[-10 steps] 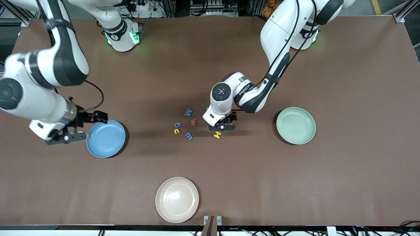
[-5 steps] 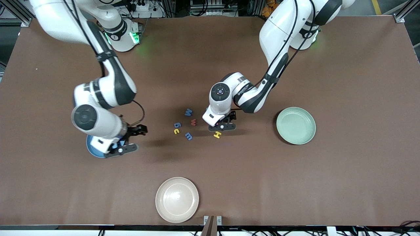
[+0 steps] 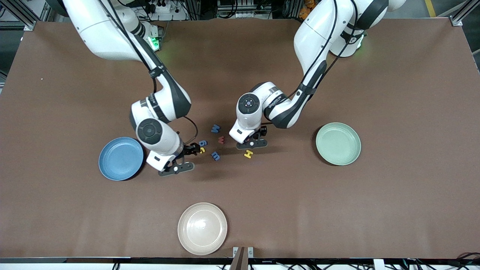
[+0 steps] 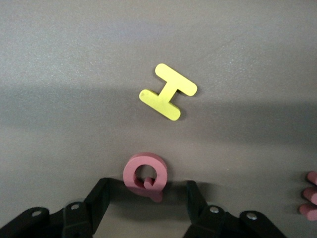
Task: Sort upper and lower case letters into plates
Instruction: 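Grasp the pink Q with the left gripper while the right gripper grasps u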
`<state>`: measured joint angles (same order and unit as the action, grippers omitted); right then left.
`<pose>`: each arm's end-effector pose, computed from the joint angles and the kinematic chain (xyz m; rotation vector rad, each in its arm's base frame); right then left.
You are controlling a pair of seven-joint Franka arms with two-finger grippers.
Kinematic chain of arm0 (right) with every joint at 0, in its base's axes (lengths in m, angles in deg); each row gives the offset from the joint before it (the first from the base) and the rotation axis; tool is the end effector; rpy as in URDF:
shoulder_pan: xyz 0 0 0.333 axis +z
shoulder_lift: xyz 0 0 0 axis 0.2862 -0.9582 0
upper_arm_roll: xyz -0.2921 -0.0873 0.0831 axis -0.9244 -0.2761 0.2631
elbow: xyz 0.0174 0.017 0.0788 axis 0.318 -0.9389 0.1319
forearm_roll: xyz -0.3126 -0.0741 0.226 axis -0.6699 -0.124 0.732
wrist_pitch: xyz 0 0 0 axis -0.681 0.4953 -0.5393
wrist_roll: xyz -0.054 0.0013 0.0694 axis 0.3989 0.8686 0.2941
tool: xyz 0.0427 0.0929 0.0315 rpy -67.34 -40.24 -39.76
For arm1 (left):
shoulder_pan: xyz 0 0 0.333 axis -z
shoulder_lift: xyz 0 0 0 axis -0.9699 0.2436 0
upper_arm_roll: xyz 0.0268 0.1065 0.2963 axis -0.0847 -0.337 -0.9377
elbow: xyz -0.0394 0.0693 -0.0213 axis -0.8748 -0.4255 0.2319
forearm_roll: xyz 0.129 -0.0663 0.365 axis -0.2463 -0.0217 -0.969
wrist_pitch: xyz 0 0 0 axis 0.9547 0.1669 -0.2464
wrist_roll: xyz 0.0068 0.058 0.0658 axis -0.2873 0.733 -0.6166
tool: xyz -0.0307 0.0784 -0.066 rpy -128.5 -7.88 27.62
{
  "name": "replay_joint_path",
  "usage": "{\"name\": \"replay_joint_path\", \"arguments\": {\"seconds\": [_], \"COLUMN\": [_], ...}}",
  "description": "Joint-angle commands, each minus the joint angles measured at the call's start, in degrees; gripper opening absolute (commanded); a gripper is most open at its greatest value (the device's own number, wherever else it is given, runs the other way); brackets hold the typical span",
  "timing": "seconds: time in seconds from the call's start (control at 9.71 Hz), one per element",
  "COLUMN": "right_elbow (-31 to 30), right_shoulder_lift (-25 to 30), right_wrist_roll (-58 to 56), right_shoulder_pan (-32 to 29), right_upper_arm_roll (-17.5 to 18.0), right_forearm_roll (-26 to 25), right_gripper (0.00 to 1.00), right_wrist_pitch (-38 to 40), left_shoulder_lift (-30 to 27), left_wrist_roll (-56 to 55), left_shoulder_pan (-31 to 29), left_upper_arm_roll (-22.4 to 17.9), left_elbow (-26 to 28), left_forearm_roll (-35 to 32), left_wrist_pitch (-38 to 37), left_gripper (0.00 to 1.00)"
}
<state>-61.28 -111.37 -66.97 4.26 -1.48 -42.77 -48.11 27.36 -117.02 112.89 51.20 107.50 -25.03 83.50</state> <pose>0.6156 0.3060 0.2464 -3.0876 -0.3302 0.0493 0.5023 -0.4963 0.1690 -3.1234 -0.1470 0.0208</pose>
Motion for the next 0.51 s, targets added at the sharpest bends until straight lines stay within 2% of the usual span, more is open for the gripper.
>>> {"name": "replay_joint_path", "arguments": {"seconds": [0.0,0.41], "right_elbow": [-4.1,-5.8], "right_shoulder_lift": [-0.2,-1.3], "right_wrist_roll": [2.5,3.8], "right_shoulder_pan": [1.1,2.0], "right_upper_arm_roll": [-0.4,-0.4], "right_forearm_roll": [-1.3,-1.3], "right_gripper": [1.0,1.0], "right_wrist_pitch": [-5.4,-6.2], "left_shoulder_lift": [0.6,0.6], "left_wrist_roll": [-0.2,0.4], "left_shoulder_pan": [0.0,0.1], "left_upper_arm_roll": [-0.7,-1.5], "left_elbow": [-1.4,-1.6], "left_forearm_roll": [-1.7,-1.7], "left_wrist_pitch": [-0.1,-0.1], "left_gripper": [0.68,0.62]}}
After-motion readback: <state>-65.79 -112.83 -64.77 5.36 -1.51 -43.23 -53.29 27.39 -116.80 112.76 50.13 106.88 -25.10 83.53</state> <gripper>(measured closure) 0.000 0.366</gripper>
